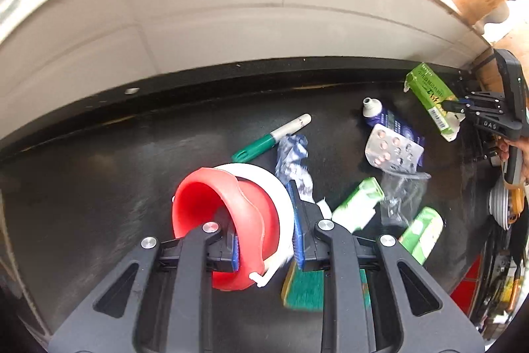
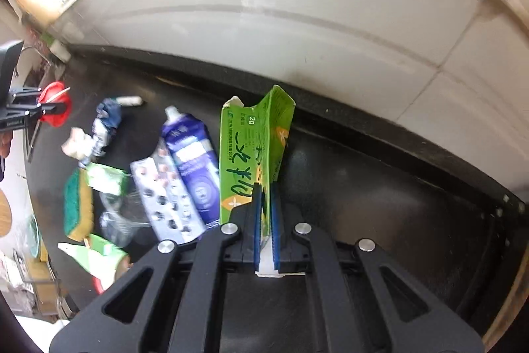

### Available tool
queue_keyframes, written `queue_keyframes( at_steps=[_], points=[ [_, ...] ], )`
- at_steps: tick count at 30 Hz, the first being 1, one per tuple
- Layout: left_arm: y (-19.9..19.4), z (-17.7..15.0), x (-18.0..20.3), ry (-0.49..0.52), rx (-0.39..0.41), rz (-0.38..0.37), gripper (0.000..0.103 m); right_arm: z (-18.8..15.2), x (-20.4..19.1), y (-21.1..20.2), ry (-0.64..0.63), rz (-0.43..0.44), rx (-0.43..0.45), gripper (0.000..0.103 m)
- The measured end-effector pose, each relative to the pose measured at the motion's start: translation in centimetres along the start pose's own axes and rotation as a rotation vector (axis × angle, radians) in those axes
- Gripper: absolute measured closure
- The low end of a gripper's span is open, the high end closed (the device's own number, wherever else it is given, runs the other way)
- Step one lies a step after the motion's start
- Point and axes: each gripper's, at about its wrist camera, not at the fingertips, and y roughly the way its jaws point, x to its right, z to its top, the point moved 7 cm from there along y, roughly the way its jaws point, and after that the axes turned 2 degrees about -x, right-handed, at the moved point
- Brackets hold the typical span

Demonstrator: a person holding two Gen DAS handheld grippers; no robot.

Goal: Collect trash
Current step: 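Carry red cap and green box over the bin and open both grippers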

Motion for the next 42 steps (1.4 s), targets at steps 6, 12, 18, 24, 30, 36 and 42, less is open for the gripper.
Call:
queue_keyframes(
  at_steps=[6, 12, 18, 24, 30, 36, 42],
  points=[
    [-6.8, -4.2, -2.9, -0.035, 0.052, 0.039, 0.081, -0.1, -4.2, -5.1, -0.019, -0.012, 0.068, 0.097],
    [-14.3, -12.7, -7.3, -0.132, 0.104, 0.099, 0.081, -1.2, -19.1, -7.5, -0.221, 0.121, 0.096, 0.097],
    [-20.1, -25.9, -12.2, -0.275, 0.145, 0.166, 0.081, -6.0, -37.5, -5.4, -0.468, 0.31, 0.04, 0.097],
    [-21.3, -40.4, -16.6, -0.44, 0.143, 0.174, 0.081, -13.4, -53.9, -2.3, -0.656, 0.473, -0.03, 0.097],
    [-17.2, -50.8, -20.2, -0.575, 0.097, 0.127, 0.081, -22.4, -65.3, 4.3, -0.8, 0.501, -0.153, 0.097],
    [-10.8, -55.6, -23.3, -0.66, 0.085, 0.055, 0.081, -27.8, -69.4, 12.1, -0.821, 0.462, -0.262, 0.097],
    [-4.5, -58.7, -25.6, -0.722, 0.109, -0.004, 0.081, -31.0, -70.3, 17.8, -0.851, 0.363, -0.327, 0.097]
  ],
)
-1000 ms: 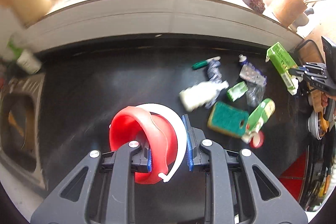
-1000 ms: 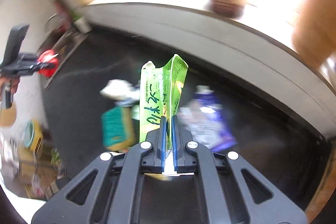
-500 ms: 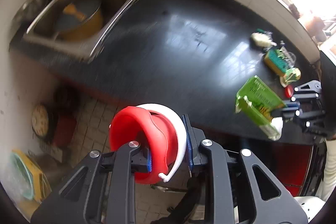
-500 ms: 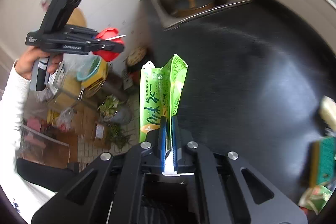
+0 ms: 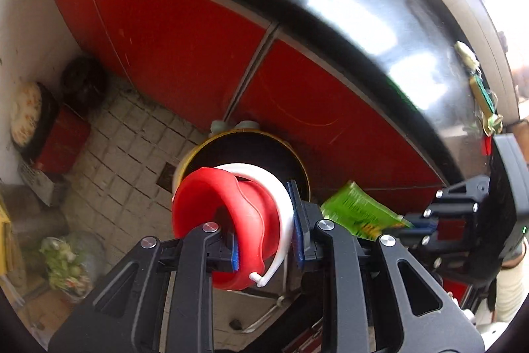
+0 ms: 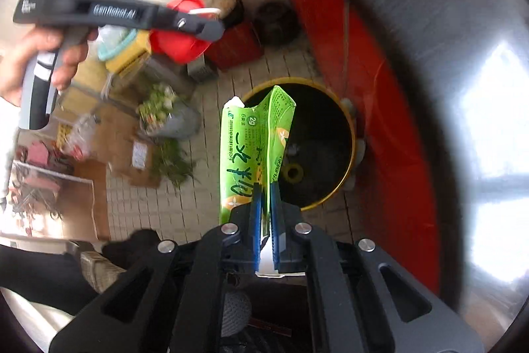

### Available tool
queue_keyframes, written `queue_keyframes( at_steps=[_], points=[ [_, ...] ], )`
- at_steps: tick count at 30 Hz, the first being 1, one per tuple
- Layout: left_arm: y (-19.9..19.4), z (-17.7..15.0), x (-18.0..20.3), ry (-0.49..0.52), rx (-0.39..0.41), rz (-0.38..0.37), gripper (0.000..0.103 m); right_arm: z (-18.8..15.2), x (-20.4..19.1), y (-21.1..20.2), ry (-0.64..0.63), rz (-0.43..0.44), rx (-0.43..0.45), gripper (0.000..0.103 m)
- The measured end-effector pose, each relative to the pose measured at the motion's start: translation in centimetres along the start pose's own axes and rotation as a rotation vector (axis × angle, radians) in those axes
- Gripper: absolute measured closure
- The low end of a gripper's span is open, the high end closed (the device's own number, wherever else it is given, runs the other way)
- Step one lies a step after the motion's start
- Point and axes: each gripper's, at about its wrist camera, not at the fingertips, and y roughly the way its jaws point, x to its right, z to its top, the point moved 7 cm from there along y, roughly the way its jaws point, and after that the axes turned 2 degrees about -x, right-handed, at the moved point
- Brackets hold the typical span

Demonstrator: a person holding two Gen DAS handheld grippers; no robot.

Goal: Collect trash
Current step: 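Carry red cap and green box over the bin and open both grippers, then return both grippers to the countertop trash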

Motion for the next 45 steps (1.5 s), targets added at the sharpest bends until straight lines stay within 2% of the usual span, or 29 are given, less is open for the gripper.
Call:
queue_keyframes(
  at_steps=[5, 7, 9, 14, 21, 28, 29, 30, 31, 32, 33, 34, 36, 38, 40, 41, 42, 45],
  points=[
    [4.7, -1.2, -2.0, -0.034, -0.03, -0.01, 0.081, 0.1, 1.5, 4.6, 0.039, -0.042, -0.067, 0.097],
    [6.0, -1.4, -2.6, -0.033, -0.038, 0.009, 0.081, -0.1, 2.1, 6.1, 0.044, -0.061, -0.087, 0.097],
    [7.3, -1.7, -3.1, -0.018, -0.048, 0.038, 0.081, -0.1, 2.4, 8.0, 0.053, -0.067, -0.109, 0.097],
    [9.9, -2.0, -3.8, -0.012, -0.096, 0.024, 0.081, 0.0, 2.9, 11.7, 0.071, -0.058, -0.148, 0.097],
    [13.4, -1.9, -4.1, 0.002, -0.154, 0.015, 0.081, 0.3, 3.9, 13.6, 0.062, -0.064, -0.193, 0.097],
    [14.9, -1.7, -4.2, 0.008, -0.166, -0.001, 0.08, 0.4, 4.7, 14.3, 0.074, -0.071, -0.207, 0.097],
    [14.9, -1.6, -4.2, 0.007, -0.167, 0.0, 0.08, 0.3, 4.5, 14.1, 0.063, -0.068, -0.209, 0.097],
    [14.9, -1.6, -4.1, -0.019, -0.17, -0.021, 0.062, 0.2, 4.2, 14.3, 0.052, -0.065, -0.209, 0.097],
    [14.7, -1.6, -4.3, -0.048, -0.173, -0.032, 0.023, 0.2, 4.0, 14.4, 0.04, -0.063, -0.205, 0.083],
    [14.2, -1.5, -4.9, -0.092, -0.166, -0.006, 0.007, 0.1, 3.6, 14.3, 0.017, -0.078, -0.2, 0.036],
    [13.8, -1.4, -5.3, -0.113, -0.159, 0.017, 0.006, 0.2, 3.4, 14.1, 0.004, -0.088, -0.188, 0.018],
    [13.1, -1.4, -5.8, -0.129, -0.164, 0.028, 0.006, 0.3, 3.0, 13.5, -0.012, -0.105, -0.155, 0.012],
    [11.3, -1.2, -5.8, -0.134, -0.166, -0.01, 0.006, 0.3, 2.5, 12.5, -0.015, -0.09, -0.136, 0.012],
    [8.4, -0.5, -6.0, -0.12, -0.13, 0.022, 0.006, 0.4, 1.5, 10.5, -0.032, -0.074, -0.1, 0.012],
    [4.0, 0.6, -5.3, -0.069, -0.047, 0.092, 0.006, 0.2, -0.1, 6.9, -0.077, -0.06, -0.047, 0.012],
    [1.9, 1.2, -4.5, -0.034, -0.006, 0.119, 0.006, 0.1, -0.7, 4.9, -0.094, -0.051, -0.019, 0.008],
    [-1.4, 2.0, -2.7, 0.031, 0.055, 0.147, 0.006, 0.0, -1.2, 3.0, -0.103, -0.044, 0.008, 0.007],
    [-7.0, 3.6, 3.0, 0.188, 0.171, 0.162, 0.006, -0.9, -1.5, -4.1, -0.114, -0.043, 0.113, 0.007]
  ],
)
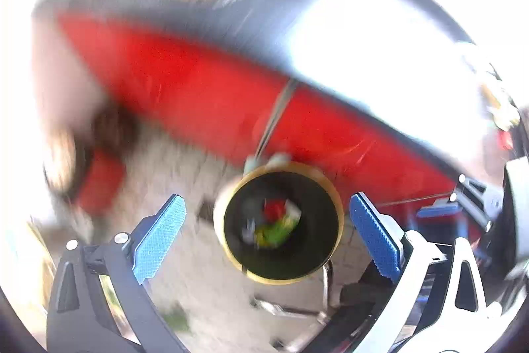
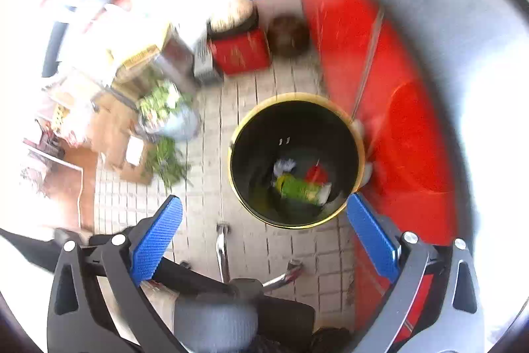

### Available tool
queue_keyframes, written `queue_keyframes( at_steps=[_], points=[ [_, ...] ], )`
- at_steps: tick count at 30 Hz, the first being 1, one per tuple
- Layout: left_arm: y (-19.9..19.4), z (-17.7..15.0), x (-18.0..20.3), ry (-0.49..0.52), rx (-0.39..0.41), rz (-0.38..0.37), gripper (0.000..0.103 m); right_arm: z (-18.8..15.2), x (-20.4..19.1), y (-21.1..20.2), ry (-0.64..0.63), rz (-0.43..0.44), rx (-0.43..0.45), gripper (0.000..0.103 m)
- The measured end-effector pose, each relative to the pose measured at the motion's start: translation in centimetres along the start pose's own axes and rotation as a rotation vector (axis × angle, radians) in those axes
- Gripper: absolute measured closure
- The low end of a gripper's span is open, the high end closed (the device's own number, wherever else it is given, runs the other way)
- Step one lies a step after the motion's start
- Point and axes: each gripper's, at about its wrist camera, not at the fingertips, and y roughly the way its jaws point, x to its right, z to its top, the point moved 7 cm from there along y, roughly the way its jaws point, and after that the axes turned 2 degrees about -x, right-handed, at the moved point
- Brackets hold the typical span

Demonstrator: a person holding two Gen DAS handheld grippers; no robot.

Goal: Collect trash
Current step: 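Return both grippers to the countertop trash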

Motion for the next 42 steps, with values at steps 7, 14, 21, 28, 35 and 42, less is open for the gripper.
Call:
queue_keyframes(
  at_steps=[7, 14, 21, 28, 35, 42],
  points=[
    [-3.0, 8.3, 14.9, 0.322, 0.048, -0.142, 0.006, -5.7, 10.9, -17.1, 0.187, -0.28, 0.152, 0.007],
    [1.6, 17.3, 27.7, 0.535, 0.014, -0.142, 0.006, -21.9, 27.5, -29.6, 0.719, -0.523, 0.13, 0.007],
    [8.3, 23.2, 39.3, 0.722, -0.045, -0.069, 0.006, -37.2, 36.0, -34.9, 1.185, -0.555, 0.105, 0.007],
    [13.8, 27.9, 45.8, 0.75, -0.143, -0.038, 0.006, -40.6, 41.9, -35.9, 1.333, -0.469, 0.154, 0.007],
    [16.7, 29.8, 47.9, 0.779, -0.19, -0.004, 0.006, -37.0, 45.3, -34.1, 1.338, -0.333, 0.182, 0.007],
    [18.9, 29.8, 49.3, 0.753, -0.244, -0.057, 0.006, -31.7, 46.2, -29.6, 1.307, -0.217, 0.181, 0.007]
  ],
)
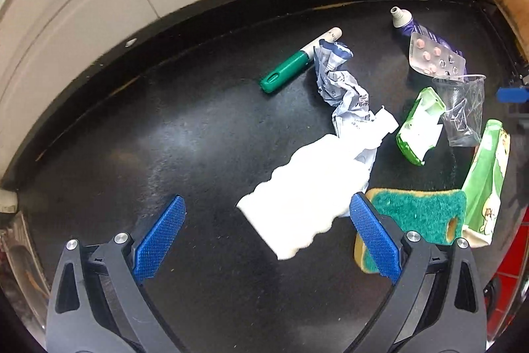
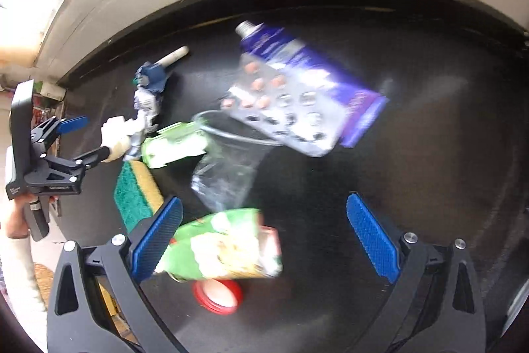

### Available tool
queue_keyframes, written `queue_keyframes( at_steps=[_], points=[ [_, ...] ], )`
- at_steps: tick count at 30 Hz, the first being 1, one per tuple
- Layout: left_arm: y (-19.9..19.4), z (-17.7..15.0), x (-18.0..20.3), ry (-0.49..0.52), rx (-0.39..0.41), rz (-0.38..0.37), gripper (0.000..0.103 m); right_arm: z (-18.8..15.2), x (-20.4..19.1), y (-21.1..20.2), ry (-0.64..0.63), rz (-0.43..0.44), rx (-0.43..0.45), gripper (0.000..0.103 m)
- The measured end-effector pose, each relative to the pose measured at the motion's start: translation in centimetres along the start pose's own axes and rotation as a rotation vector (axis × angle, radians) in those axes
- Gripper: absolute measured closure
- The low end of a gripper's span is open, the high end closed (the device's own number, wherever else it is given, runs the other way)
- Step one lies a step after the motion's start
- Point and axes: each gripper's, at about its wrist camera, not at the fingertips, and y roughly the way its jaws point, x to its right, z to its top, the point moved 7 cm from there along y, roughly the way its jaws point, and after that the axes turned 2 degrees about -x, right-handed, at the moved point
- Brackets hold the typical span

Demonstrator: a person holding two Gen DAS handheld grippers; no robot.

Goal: Collect trash
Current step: 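Return both grippers to the countertop trash, then grasp the white foam block with the left gripper while the right grasps the clear cup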

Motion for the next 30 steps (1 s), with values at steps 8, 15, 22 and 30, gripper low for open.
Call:
queue_keyframes(
  at_steps=[8, 15, 22, 30],
  points=[
    [0.2, 2.1, 2.1, 0.051, 0.038, -0.008, 0.006, 0.9, -2.3, 3.2, 0.086, 0.029, 0.011, 0.007],
    [1.0, 2.9, 4.3, 0.136, 0.015, 0.007, 0.006, 1.4, -2.9, 5.1, 0.132, 0.014, -0.02, 0.007],
    [4.3, 3.2, 4.3, 0.082, -0.059, -0.035, 0.006, 2.2, -4.0, 6.1, 0.132, -0.043, -0.019, 0.006],
    [3.6, 3.2, 3.7, -0.023, -0.019, -0.115, 0.064, 3.1, -5.7, 5.9, 0.011, -0.102, 0.043, 0.054]
  ],
)
